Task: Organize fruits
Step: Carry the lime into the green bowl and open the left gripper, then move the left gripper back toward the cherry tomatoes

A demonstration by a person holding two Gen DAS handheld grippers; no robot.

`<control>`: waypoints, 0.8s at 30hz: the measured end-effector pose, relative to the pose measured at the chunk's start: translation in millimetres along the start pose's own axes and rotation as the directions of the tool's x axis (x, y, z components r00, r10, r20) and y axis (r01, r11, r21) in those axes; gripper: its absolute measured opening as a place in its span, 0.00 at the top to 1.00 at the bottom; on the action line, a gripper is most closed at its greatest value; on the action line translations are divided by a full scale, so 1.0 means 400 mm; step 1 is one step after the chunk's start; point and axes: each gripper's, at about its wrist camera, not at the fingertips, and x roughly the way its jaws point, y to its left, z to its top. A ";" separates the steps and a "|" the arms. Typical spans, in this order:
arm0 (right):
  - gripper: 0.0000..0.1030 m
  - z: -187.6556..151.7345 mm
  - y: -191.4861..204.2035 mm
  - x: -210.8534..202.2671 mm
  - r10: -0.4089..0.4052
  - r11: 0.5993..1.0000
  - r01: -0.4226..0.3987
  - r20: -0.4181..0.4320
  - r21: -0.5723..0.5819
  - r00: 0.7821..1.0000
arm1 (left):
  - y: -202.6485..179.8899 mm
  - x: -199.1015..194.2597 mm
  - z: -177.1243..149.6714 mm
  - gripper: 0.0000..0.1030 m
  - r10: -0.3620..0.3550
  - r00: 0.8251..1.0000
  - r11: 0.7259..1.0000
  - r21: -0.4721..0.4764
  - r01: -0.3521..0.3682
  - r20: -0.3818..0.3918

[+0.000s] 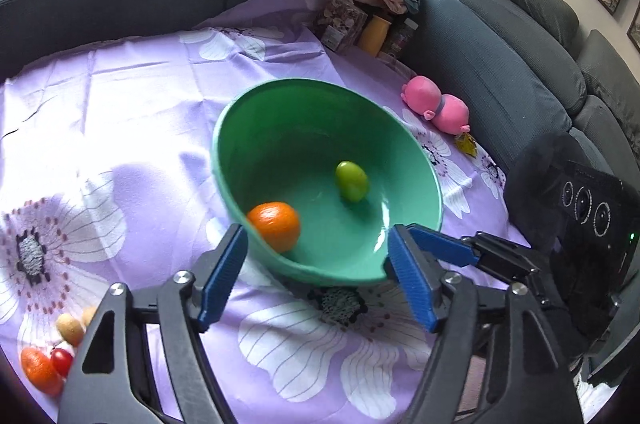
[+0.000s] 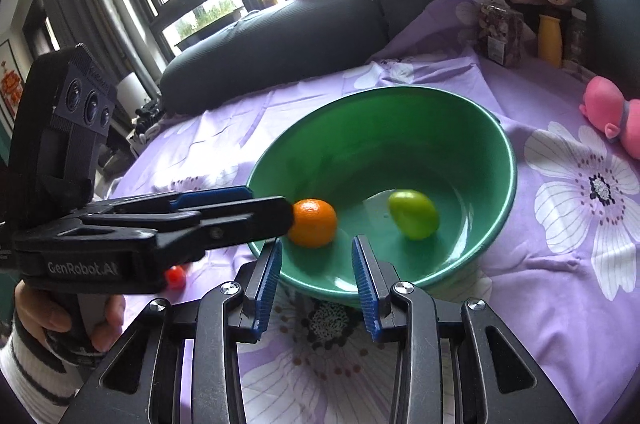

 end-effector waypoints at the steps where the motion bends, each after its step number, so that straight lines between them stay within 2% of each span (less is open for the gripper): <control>1: 0.65 -0.003 -0.003 -0.010 -0.001 1.000 0.001 0.005 0.005 1.000 | 0.008 -0.018 -0.010 0.23 0.023 1.000 1.000 -0.002 -0.022 0.011; 6: 0.64 -0.018 -0.007 -0.052 -0.002 1.000 0.002 0.020 0.020 1.000 | 0.065 -0.095 -0.083 0.22 0.110 0.994 0.993 -0.046 -0.109 0.024; 8: 0.64 -0.022 -0.002 -0.059 0.002 1.000 -0.002 0.015 0.019 1.000 | 0.091 -0.123 -0.120 0.22 0.159 0.987 0.985 -0.076 -0.157 0.021; 15: 0.64 -0.041 0.044 -0.063 0.039 0.999 -0.039 -0.010 -0.032 0.999 | 0.173 -0.209 -0.249 0.22 0.257 0.966 0.952 -0.167 -0.255 -0.011; 19: 0.64 -0.054 0.090 -0.050 0.064 0.995 -0.067 -0.038 -0.074 0.997 | 0.206 -0.240 -0.302 0.22 0.271 0.962 0.939 -0.213 -0.271 -0.030; 24: 0.64 -0.075 0.153 -0.028 0.095 0.985 -0.106 -0.087 -0.134 0.992 | 0.225 -0.268 -0.343 0.23 0.257 0.966 0.928 -0.271 -0.254 -0.027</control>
